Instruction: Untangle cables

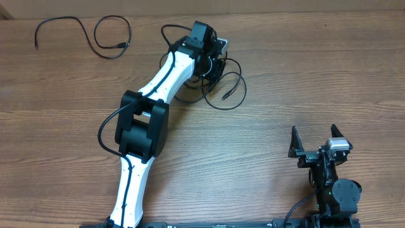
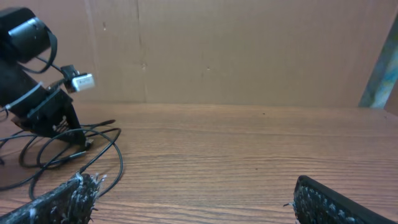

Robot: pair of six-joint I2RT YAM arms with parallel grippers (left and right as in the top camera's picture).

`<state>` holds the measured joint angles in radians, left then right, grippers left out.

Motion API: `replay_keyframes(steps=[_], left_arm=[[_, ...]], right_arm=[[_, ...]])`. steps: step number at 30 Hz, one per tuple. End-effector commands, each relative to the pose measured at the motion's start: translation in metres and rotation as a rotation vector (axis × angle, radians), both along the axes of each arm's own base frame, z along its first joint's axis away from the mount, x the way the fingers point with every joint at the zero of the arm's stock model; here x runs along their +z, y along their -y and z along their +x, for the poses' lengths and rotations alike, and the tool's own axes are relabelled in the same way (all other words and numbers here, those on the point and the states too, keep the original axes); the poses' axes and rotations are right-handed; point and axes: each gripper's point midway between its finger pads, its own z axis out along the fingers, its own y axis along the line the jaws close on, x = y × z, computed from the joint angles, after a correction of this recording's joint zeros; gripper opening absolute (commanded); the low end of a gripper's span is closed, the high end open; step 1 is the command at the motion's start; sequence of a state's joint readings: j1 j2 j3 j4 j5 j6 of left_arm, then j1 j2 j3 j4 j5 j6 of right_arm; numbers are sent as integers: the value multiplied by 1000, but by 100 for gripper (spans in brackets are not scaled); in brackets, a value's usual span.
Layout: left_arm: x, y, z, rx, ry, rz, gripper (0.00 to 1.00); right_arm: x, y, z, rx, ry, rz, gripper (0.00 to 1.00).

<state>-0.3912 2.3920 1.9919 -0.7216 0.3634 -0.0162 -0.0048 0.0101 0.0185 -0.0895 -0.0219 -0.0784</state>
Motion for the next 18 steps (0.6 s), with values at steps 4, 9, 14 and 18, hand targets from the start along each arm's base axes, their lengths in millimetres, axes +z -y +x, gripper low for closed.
replay_keyframes(steps=[4,9,14,18], left_arm=[[135,26,17,-32,83,-282,4],[246,28,2,-37,196,-387,4],[360,23,-27,-76,427,-475,4],[438,12,-53,-48,560,-583,4]], right_arm=[[-2,-1,0,3,2,3,100],[-2,-1,0,3,2,3,100],[-2,-1,0,3,2,3,100],[-2,-1,0,3,2,3,100]])
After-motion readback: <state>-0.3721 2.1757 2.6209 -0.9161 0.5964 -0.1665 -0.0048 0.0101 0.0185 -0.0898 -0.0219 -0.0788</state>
